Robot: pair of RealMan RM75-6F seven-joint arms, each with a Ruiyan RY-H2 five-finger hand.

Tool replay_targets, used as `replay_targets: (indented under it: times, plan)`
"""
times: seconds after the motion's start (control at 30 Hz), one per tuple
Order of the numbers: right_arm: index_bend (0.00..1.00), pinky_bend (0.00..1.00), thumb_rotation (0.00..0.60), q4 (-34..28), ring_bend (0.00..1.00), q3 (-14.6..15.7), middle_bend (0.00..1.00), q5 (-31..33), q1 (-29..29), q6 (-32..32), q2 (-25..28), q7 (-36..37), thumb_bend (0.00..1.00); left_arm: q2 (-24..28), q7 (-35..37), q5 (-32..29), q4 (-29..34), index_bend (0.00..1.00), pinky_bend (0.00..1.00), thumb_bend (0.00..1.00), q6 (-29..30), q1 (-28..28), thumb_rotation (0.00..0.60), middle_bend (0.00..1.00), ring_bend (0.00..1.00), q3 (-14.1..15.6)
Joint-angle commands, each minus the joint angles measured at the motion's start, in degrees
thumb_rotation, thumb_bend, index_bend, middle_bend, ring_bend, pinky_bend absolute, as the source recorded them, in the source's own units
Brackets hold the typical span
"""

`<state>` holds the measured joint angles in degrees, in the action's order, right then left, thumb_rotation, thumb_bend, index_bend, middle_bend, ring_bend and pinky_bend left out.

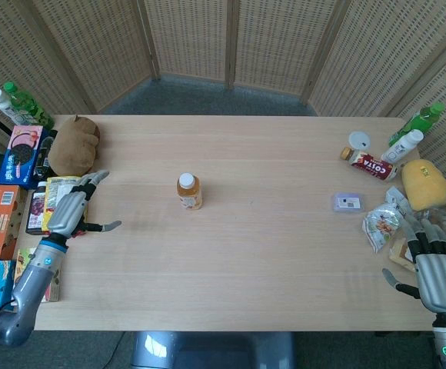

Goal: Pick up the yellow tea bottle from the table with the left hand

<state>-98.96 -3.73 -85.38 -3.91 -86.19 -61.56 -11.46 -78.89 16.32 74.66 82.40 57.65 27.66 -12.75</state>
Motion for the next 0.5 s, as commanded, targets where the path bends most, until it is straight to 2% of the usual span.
replay_targets:
  times: [0.03, 0.5]
  plan:
    - [0.0, 0.0, 0.488, -0.07, 0.0, 0.02, 0.0, 0.14, 0.18, -0.13, 0.16, 0.08, 0.25, -4.14, 2.16, -0.9, -4.06, 0.0, 0.0, 0.0, -2.05, 2.67, 0.46, 0.0, 0.0, -0.91]
    - [0.0, 0.0, 0.486, -1.76, 0.0, 0.14, 0.0, 0.62, 1.72, -1.65, 2.08, 0.46, 0.25, -22.3, 13.19, 1.3, -25.99, 0.0, 0.0, 0.0, -4.05, 11.55, 0.461, 0.0, 0.0, -2.89]
